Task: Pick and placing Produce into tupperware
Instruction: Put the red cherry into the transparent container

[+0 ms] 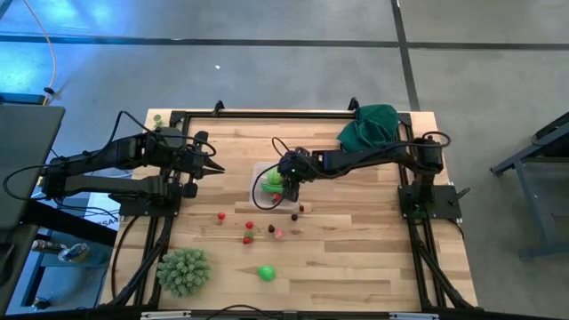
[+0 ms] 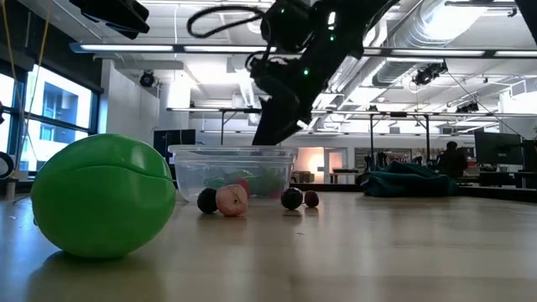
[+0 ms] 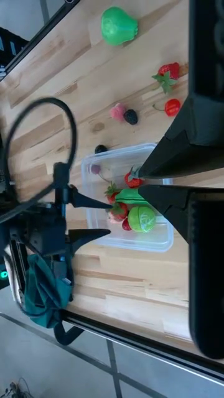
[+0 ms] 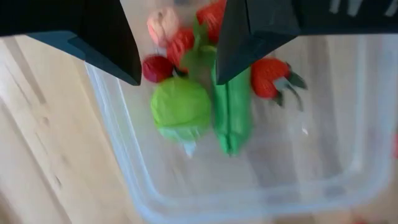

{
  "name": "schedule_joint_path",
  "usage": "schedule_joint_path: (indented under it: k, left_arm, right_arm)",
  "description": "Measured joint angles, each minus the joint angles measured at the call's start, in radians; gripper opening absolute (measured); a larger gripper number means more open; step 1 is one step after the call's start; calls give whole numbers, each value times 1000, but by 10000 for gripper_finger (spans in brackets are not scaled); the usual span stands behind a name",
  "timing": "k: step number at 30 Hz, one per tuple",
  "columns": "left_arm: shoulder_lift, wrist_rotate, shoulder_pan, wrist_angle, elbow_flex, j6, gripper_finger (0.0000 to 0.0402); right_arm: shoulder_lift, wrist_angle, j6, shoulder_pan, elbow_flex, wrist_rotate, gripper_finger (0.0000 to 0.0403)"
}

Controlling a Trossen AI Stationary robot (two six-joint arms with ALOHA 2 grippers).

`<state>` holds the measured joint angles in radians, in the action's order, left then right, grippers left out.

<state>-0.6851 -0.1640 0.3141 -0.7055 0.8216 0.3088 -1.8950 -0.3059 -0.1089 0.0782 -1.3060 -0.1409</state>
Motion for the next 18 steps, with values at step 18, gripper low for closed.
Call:
schedule_joint_path:
  k: [18]
  left_arm:
    - [0,0,0,0,0,0,19]
  right_arm:
    - [223,109,50,-116,154,-140,199]
